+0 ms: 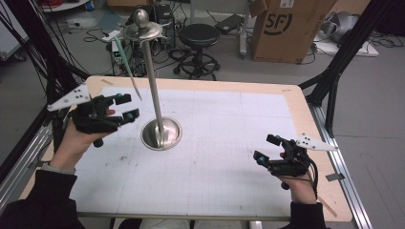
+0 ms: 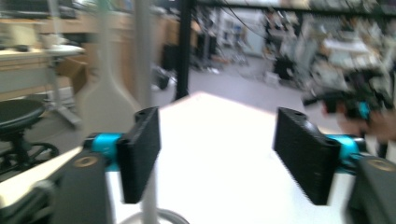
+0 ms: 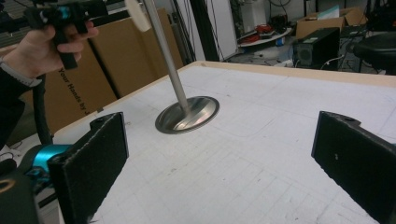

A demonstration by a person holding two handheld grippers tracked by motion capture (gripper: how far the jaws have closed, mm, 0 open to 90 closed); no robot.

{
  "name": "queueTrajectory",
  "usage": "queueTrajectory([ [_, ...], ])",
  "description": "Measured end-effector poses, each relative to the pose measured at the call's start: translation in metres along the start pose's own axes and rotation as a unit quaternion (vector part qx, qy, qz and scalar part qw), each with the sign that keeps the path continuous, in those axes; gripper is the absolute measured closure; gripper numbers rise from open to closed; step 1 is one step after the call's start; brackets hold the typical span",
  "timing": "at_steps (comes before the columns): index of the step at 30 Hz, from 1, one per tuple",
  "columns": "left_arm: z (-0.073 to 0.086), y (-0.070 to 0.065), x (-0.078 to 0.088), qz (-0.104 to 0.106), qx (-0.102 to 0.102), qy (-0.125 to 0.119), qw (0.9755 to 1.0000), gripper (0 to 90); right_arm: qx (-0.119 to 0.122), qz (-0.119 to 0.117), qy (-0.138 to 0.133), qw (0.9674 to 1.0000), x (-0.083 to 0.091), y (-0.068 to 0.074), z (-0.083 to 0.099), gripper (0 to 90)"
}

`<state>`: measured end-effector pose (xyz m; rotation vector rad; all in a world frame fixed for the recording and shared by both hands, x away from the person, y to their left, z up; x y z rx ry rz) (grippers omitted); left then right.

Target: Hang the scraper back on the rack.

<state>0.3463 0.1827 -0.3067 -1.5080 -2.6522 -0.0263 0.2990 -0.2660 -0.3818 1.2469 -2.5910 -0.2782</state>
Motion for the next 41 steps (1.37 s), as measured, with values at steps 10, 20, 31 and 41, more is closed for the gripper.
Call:
queueTrajectory([
  [10,0.025,-0.022,-0.011,0.040,0.018,-0.036,0.9984,9.9,0.018,0.004,0.002,0.9998,0.001,0.004,-0.002,2.5],
  [20,0.048,-0.020,-0.004,0.005,0.020,-0.031,0.9993,8.8,0.051,-0.002,-0.001,0.9987,0.000,0.013,-0.007,2.5],
  [31,0.068,-0.029,0.000,0.002,0.006,0.001,1.0000,8.8,0.091,-0.028,0.004,0.9955,-0.004,0.021,-0.009,2.5],
  [41,0.076,-0.030,0.011,-0.011,0.016,0.010,0.9998,8.8,0.101,-0.040,0.009,0.9940,-0.006,0.024,-0.010,2.5],
])
Point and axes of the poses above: each handheld gripper's, and its own axes: x roughly backward along the jaws, z roughly out of its underside, y roughly to its left, the point moved 5 cm from there along -x, roughly forward along the jaws, and after that the axes turned 2 degrees about -y, right-handed, at the moved point
